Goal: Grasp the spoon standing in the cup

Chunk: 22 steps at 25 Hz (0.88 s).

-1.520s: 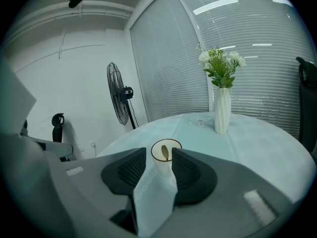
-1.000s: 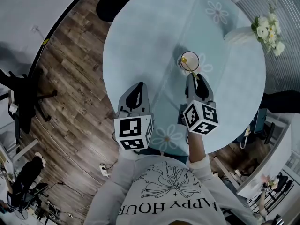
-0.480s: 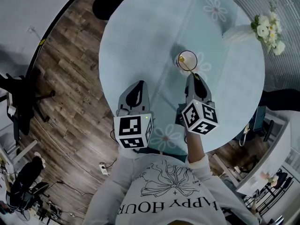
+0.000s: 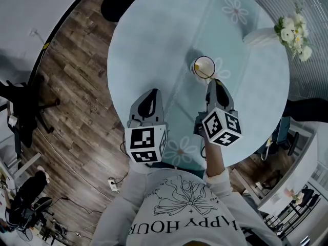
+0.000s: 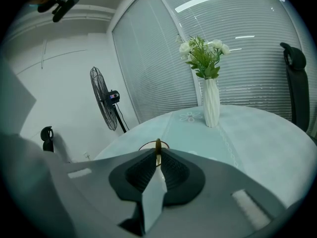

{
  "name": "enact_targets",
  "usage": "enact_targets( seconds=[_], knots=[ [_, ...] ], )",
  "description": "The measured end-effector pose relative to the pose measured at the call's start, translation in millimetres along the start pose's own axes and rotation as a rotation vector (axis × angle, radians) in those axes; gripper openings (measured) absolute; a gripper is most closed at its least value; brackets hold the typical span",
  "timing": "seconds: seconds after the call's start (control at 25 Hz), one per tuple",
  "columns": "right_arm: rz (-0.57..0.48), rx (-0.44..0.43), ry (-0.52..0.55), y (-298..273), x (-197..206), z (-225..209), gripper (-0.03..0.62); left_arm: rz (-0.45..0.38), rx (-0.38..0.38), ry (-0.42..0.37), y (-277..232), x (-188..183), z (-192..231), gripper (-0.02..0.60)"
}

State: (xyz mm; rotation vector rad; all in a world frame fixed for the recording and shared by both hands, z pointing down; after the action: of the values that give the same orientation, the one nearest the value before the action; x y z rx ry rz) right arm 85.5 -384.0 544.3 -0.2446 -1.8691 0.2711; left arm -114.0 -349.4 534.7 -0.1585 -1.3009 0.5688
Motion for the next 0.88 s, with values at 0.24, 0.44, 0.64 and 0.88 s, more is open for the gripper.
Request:
enact_targets(
  seconds=[0.24, 0.44, 0.64, 0.88],
  knots=[
    [-0.034, -0.006, 0.032, -0.3, -10.5, -0.2, 0.015, -0.004, 0.002, -0.001, 1.2, -2.0, 0.1, 0.006],
    [-0.049, -0.014, 0.026, 1.3, -16.9, -1.3, 0.015, -0.015, 0.007, -0.005, 1.4, -5.4, -2.9, 0.006],
    [-0.071, -0.024, 0.023, 5.9, -26.3, -1.7, 0.015, -0.029, 0.013, -0.012, 3.2, -10.9, -9.1, 0.006],
    [-0.104, -0.039, 0.019, 18.9, -42.2, 2.2, 0.015, -0.057, 0.019, -0.023, 13.4, -20.9, -17.9, 0.006]
  ],
)
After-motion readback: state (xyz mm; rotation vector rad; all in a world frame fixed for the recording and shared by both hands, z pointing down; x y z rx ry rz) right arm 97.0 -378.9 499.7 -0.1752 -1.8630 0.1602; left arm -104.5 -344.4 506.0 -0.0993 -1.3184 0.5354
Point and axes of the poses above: the fingertips, and each gripper's own axes: y backward along the fingers, z to its left, x out of its underside, the point moved 1 cm from there along y, backward along the fingers, and after that the axes turned 12 degrees about -z, right-handed, at the moved point
